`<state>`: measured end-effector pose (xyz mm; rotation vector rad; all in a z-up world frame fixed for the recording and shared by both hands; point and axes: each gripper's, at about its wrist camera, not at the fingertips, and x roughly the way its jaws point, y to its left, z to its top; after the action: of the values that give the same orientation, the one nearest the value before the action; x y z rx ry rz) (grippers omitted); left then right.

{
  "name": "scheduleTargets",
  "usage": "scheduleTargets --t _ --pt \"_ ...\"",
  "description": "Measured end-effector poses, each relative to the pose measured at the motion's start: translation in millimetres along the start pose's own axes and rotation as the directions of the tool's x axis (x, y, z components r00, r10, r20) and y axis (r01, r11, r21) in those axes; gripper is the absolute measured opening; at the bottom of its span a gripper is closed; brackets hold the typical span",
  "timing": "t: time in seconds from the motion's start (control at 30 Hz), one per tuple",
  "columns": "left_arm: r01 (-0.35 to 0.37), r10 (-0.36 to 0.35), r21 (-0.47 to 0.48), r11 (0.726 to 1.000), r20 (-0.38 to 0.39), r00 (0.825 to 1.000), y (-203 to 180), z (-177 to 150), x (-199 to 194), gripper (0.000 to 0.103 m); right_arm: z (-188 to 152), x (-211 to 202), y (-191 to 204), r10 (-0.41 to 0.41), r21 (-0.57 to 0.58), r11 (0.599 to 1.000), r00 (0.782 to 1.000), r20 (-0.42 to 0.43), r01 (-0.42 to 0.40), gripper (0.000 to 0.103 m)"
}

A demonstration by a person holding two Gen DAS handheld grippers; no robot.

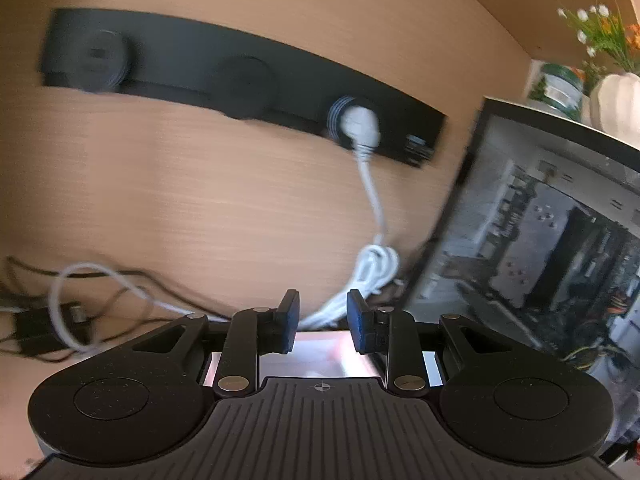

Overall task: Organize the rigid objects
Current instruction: 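Release the tube into the pink box with the left tool while the right tool drops the cylinder in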

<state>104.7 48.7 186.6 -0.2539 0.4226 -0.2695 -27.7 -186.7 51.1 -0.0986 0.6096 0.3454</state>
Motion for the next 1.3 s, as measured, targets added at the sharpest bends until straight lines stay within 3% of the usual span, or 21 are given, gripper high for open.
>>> scheduleTargets --t 0.13,0.23,0.37,0.43,0.47,0.6,0.7,0.8,0.93,1.07,1.13,1.23,1.3 --pt "-0.063 0.061 -0.029 0.998 -0.056 0.997 21.3 -32.4 -29.6 0.030 11.0 8.9 5.8 0.008 -0.011 1.000 0.999 0.038 -0.008 0.077" --pt "-0.117 0.108 -0.062 0.991 -0.134 0.985 36.5 -73.5 -51.1 0.030 35.7 23.9 12.7 -0.038 -0.072 0.996 0.995 0.092 0.044 0.077" --pt "-0.204 0.183 -0.058 0.977 -0.255 0.949 53.3 -129.3 -74.7 0.030 91.4 43.2 17.2 -0.083 -0.125 0.985 0.965 0.250 0.117 0.077" --pt "-0.245 0.221 -0.043 0.969 -0.298 0.928 63.6 -146.3 -86.0 0.030 119.9 56.1 13.7 -0.095 -0.091 0.987 0.944 0.315 0.130 0.087" --pt "-0.269 0.245 -0.035 0.963 -0.315 0.917 68.6 -151.7 -90.4 0.030 130.5 62.8 12.5 -0.095 -0.082 0.989 0.945 0.312 0.127 0.089" --pt "-0.396 0.352 -0.081 0.914 -0.323 0.878 100.4 -160.2 -115.7 0.030 145.9 81.5 9.7 -0.063 -0.042 0.996 0.965 0.253 0.076 0.089" --pt "-0.500 0.434 -0.158 0.852 -0.323 0.841 125.8 -156.1 -126.4 0.030 126.8 85.0 10.4 -0.025 -0.022 0.999 0.978 0.207 0.030 0.089" --pt "-0.541 0.472 -0.213 0.813 -0.301 0.828 147.3 -147.2 -128.0 0.030 98.0 89.5 20.8 0.025 -0.058 0.998 0.993 0.112 -0.019 0.089" --pt "-0.526 0.463 -0.208 0.825 -0.286 0.839 162.6 -131.5 -111.5 0.030 61.4 90.3 35.3 0.070 -0.081 0.994 0.997 -0.008 -0.071 0.089" --pt "-0.521 0.453 -0.188 0.832 -0.312 0.835 173.2 -122.6 -81.7 0.030 30.6 91.6 46.4 0.093 -0.054 0.993 0.988 -0.120 -0.100 0.089" --pt "-0.511 0.444 -0.165 0.844 -0.319 0.837 174.4 -122.4 -70.0 0.030 20.9 89.0 47.2 0.085 -0.045 0.995 0.986 -0.144 -0.092 0.089" --pt "-0.523 0.457 -0.126 0.843 -0.345 0.820 171.7 -125.8 -57.8 0.030 9.3 86.0 45.1 0.075 -0.026 0.996 0.982 -0.176 -0.080 0.089" --pt "-0.508 0.441 -0.121 0.853 -0.352 0.825 170.8 -129.4 -52.4 0.034 2.9 83.9 41.8 0.065 -0.014 0.998 0.979 -0.191 -0.069 0.089"
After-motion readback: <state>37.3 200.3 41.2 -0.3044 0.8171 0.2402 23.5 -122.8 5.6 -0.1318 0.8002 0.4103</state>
